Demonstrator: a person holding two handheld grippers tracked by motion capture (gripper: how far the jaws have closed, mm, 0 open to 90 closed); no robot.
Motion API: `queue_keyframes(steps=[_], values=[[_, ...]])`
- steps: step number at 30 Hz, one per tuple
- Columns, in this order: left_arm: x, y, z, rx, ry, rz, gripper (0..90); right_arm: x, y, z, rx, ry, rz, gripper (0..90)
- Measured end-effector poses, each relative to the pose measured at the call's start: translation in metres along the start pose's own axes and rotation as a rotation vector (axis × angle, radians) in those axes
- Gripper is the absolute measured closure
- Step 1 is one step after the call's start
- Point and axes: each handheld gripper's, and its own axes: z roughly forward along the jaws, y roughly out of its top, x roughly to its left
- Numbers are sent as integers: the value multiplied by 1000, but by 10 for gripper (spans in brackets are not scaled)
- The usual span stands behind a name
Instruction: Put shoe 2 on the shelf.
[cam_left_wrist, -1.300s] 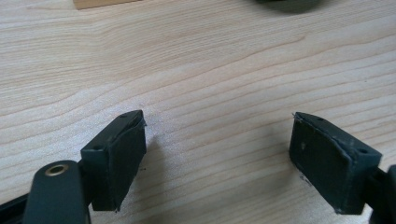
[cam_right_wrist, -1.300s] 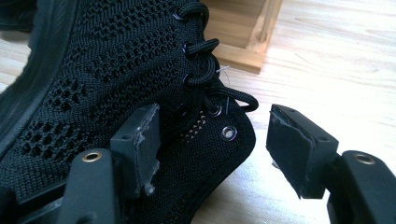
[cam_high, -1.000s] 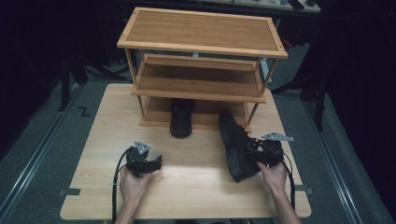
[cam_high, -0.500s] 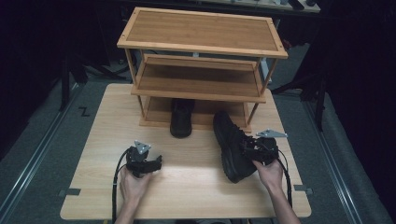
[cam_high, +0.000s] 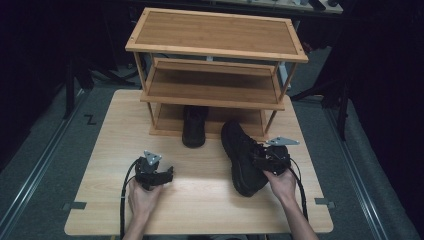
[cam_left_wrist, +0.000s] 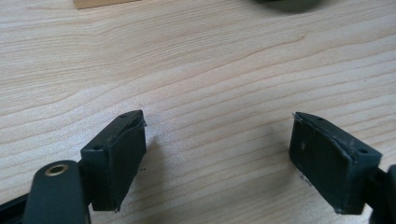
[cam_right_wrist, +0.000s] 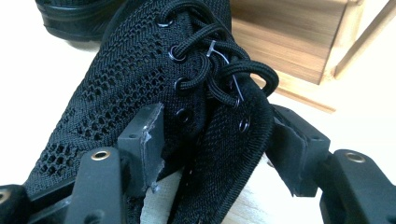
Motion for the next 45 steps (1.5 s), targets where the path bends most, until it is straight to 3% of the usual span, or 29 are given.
queue_keyframes(steps=[9, 15, 18, 30, 36, 41, 45], values=[[0, 0, 0, -1, 0, 0, 191, 13, 10, 5, 19, 12, -37, 387], [0, 0, 0, 0, 0, 0, 191, 29, 12, 17, 57, 23, -80, 386], [0, 0, 0, 0, 0, 0, 191, 27, 12, 16, 49, 36, -60, 383], [0, 0, 0, -1, 0, -1, 191, 27, 15, 7, 34, 86, -65, 366], [0, 0, 0, -1, 1, -1, 191, 26, 27, -6, 7, 97, -68, 359], [0, 0, 0, 0, 0, -1, 191, 17, 29, -5, 12, 87, -58, 383], [0, 0, 0, 0, 0, 0, 191, 11, 25, 4, 45, 95, -60, 485]])
